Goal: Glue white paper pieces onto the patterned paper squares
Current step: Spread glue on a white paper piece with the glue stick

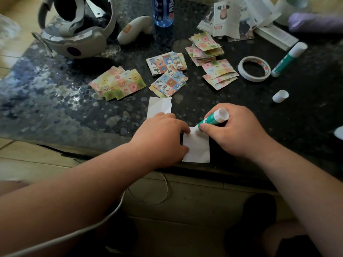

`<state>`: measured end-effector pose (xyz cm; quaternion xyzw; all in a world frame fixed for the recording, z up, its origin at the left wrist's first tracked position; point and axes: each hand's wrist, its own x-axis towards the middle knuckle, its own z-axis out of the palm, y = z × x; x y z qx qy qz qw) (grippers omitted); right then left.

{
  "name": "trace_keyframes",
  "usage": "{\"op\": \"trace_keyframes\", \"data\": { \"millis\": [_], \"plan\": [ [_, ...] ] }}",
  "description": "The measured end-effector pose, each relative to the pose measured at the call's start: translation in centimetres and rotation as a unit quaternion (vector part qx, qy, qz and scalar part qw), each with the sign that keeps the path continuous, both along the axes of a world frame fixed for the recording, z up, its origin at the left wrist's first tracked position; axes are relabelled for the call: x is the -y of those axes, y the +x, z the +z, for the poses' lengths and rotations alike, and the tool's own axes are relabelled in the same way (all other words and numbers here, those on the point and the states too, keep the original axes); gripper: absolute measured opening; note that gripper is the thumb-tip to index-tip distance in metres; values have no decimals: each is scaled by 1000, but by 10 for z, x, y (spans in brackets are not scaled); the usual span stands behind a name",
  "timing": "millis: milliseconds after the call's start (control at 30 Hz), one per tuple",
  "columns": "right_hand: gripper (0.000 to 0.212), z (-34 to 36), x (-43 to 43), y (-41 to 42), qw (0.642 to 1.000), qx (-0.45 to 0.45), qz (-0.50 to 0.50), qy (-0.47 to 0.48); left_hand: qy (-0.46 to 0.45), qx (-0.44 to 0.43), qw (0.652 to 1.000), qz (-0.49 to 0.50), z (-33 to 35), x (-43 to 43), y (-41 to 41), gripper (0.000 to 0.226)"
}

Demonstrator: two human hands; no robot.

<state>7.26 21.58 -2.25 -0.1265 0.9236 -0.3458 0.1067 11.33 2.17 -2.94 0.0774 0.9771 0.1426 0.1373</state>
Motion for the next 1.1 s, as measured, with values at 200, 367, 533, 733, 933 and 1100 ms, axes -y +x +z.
{"op": "trace_keyframes", "data": {
  "millis": [200,367,533,733,933,1100],
  "plan": [
    [18,3,-1,2,999,9,38,25,-4,0,1000,-1,0,-1,0,48],
    [17,4,-2,4,999,6,36,15,-2,4,1000,0,0,-1,-1,48],
    [19,2,-2,6,999,8,45,11,-6,11,1000,1,1,-1,-2,48],
    [17,6,-4,5,998,28,55,13,-8,13,1000,3,1,-1,-2,49],
    [17,4,-3,7,999,7,33,8,-12,12,1000,3,1,-1,-1,49],
    [17,8,-4,6,996,45,76,22,-12,14,1000,2,1,-1,-1,50]
  ]
}}
